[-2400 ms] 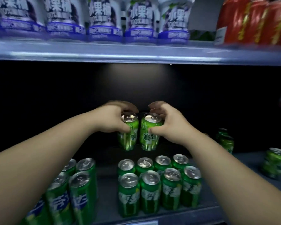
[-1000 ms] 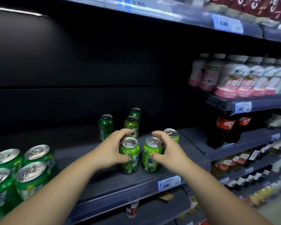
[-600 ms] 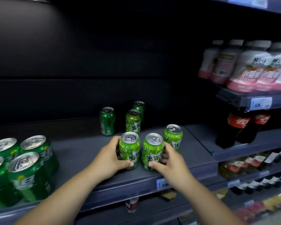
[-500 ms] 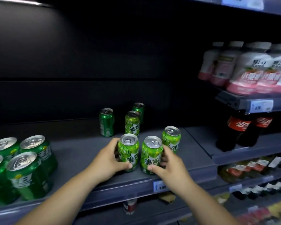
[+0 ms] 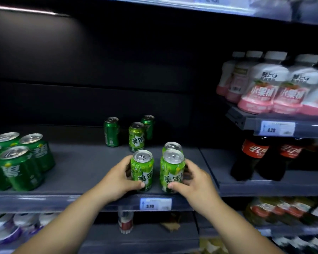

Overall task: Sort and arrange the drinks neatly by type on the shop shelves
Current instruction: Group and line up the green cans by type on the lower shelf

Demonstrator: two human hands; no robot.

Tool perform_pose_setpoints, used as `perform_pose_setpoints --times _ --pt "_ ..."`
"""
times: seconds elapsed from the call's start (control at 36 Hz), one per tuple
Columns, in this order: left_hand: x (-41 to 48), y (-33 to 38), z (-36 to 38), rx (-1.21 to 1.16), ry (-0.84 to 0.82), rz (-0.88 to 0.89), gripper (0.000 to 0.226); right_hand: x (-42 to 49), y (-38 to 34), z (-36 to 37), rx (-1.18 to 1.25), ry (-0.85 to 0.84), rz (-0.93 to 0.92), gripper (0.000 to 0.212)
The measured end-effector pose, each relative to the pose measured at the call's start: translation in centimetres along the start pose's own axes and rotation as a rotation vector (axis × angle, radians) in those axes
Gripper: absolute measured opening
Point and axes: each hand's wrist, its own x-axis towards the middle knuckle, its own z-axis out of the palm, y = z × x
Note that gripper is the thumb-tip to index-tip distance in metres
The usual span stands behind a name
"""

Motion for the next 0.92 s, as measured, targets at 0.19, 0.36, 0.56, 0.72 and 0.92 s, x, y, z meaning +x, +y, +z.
perform_pose_setpoints --times 0.19,0.36,0.56,0.72,0.92 --pt "0.0 1.3 2.4 0.023 0.041 -0.027 0.074 0.7 2.3 -4.0 -0.049 0.006 0.039 0.072" --pt "1.2 2.3 5.1 -0.001 -0.024 -0.065 0.075 1.1 2.6 -5.4 -0.049 -0.036 0.060 0.067" --pt "1.4 1.8 7.0 -0.012 -0.060 -0.052 0.072 0.7 4.1 -5.3 0.046 -0.113 0.074 0.071" --pt "1.3 1.5 7.6 0.041 -0.009 -0.042 0.072 0.8 4.8 -4.8 0.079 -0.133 0.081 0.072" --pt "1.4 2.6 7.6 0.185 0.004 -0.059 0.079 1.5 4.9 -5.3 0.054 -0.173 0.060 0.075"
